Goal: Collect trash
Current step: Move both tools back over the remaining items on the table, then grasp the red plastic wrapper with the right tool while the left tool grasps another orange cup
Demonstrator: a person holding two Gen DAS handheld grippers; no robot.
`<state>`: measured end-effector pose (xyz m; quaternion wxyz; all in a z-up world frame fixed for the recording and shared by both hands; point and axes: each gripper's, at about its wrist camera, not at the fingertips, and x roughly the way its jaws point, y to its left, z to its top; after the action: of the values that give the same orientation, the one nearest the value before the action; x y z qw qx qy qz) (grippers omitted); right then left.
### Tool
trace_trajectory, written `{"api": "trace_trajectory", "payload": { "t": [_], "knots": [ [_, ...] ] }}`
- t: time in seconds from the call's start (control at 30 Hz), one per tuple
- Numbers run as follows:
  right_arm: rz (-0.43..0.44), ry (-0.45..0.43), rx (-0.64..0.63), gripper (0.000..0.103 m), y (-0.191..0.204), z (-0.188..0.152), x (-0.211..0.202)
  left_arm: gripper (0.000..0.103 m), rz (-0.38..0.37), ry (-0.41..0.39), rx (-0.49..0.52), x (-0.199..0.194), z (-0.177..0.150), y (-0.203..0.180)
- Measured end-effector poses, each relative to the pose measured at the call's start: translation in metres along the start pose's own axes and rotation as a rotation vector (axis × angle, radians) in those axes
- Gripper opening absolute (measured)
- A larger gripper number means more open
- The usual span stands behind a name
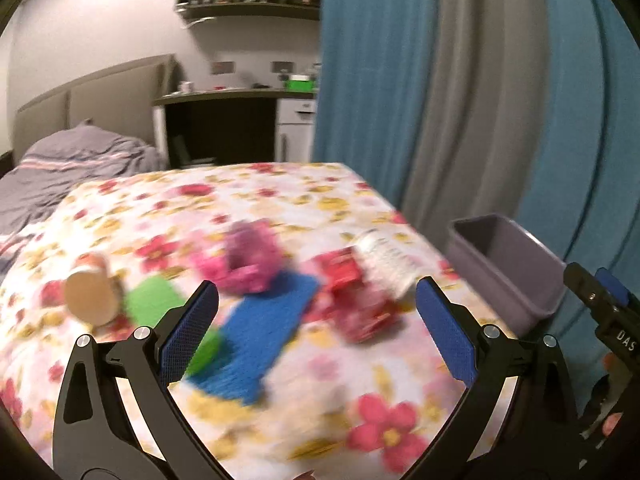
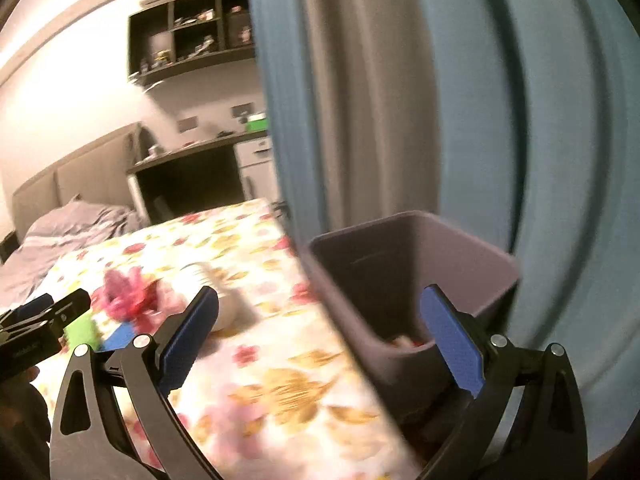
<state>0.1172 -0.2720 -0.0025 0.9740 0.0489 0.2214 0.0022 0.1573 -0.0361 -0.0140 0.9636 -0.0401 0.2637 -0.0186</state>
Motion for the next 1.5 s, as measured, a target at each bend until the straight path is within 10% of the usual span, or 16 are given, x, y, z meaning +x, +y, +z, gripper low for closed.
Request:
{"api": "trace_trajectory", "payload": {
  "t": [0.5, 1.17, 1.5],
  "knots": [
    [0.138, 0.121, -0.165, 0.094, 0.105, -0.032, 0.028, 0.097, 0.211, 0.0, -0.104, -0.047, -0.037, 0.112],
    [0.112, 0.216, -0.227, 0.078, 0.16, -0.035, 0.097, 0.097, 0.286, 0.024, -0.166, -0.042, -0.045, 0.172],
    [0.139, 0.271, -0.227, 0.03, 0.165, -0.043, 0.111, 0.097, 0.319, 0.051, -0.201, -0.021, -0.038, 0.211]
  ]
}}
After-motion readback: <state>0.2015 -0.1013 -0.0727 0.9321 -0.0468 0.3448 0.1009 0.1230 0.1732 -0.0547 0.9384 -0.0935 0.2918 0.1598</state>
